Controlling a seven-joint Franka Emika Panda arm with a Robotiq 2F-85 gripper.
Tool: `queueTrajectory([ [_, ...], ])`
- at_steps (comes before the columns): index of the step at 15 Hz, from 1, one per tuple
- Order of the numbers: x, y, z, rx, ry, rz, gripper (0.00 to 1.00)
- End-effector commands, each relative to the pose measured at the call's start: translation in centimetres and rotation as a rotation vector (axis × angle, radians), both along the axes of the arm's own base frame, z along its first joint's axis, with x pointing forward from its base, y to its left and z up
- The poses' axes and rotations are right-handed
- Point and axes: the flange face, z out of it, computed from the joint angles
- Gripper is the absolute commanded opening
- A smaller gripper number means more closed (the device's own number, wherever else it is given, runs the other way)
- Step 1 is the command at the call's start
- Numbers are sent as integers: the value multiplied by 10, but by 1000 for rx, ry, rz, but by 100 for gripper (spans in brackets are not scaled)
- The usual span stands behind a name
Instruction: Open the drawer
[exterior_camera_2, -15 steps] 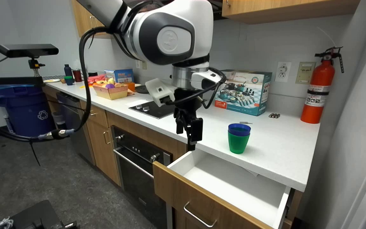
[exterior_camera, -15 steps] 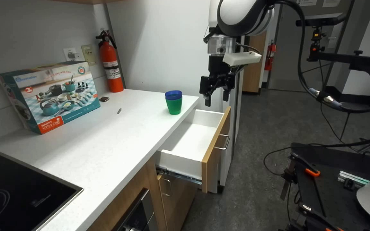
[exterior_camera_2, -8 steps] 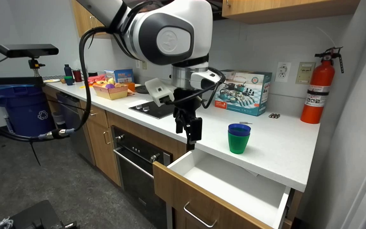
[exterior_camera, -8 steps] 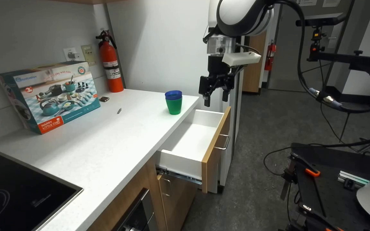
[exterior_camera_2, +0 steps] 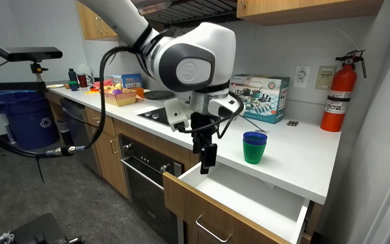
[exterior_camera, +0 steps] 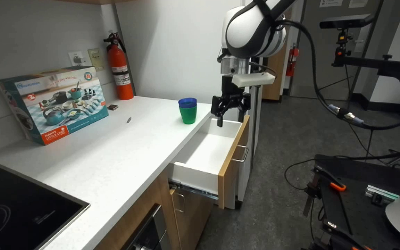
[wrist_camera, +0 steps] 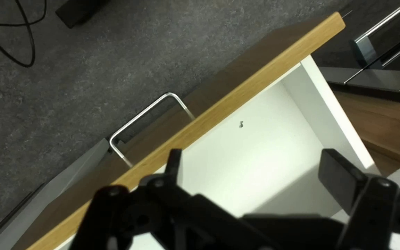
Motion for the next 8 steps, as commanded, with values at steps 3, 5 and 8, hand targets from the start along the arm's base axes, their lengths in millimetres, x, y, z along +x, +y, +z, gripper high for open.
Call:
queueTrajectory([
  [3, 29, -17, -71, 27, 51, -150, 100],
  [5, 32, -17, -89, 43, 79, -187, 100],
  [8, 33, -16, -107, 54, 125, -239, 100],
])
